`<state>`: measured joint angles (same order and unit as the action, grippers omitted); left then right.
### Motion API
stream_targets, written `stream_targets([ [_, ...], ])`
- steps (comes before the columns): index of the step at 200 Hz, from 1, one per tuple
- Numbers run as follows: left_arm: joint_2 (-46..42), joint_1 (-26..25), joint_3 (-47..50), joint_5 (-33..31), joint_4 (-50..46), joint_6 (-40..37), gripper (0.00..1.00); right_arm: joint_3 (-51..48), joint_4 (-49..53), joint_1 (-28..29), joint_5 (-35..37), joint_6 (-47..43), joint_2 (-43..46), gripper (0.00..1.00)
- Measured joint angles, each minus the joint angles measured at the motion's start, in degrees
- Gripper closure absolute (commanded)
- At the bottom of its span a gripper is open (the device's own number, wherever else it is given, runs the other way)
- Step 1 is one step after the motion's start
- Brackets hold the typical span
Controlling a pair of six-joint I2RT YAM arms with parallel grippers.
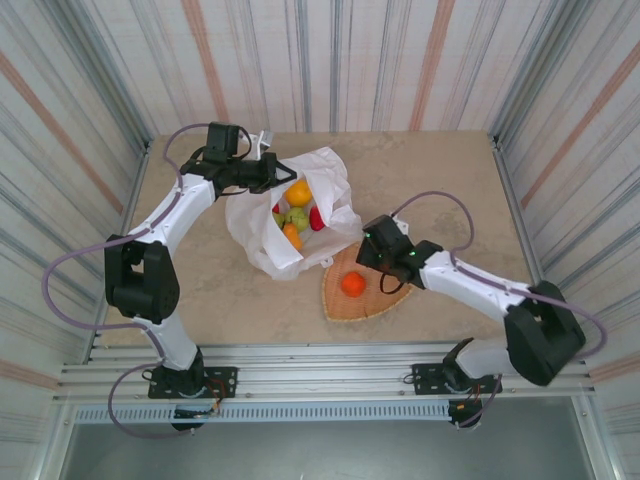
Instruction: Place the fruits into the plastic bag
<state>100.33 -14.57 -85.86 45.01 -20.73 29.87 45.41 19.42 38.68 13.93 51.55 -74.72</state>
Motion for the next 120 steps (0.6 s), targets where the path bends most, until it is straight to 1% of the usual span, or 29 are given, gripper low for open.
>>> stream_targets([
  [32,0.0,0.0,0.0,0.0,0.0,0.0,1.0,-0.2,1.2,-1.2,4.3,-2.8,9.9,0.36],
  [66,0.0,0.0,0.0,0.0,0.0,0.0,1.0,-0.2,0.2,-0.6,6.5,-8.7,16.0,0.36],
  [89,0.0,0.0,0.0,0.0,0.0,0.0,1.0,-0.1,-3.6,2.6,6.5,-14.6,17.4,0.35],
  [108,0.0,0.0,0.0,0.0,0.0,0.0,1.0,1.2,-6.0,6.1,4.3,-20.0,16.5,0.35],
  [120,0.0,0.0,0.0,0.0,0.0,0.0,1.0,3.5,-7.5,7.9,2.2,-23.0,14.5,0.34],
])
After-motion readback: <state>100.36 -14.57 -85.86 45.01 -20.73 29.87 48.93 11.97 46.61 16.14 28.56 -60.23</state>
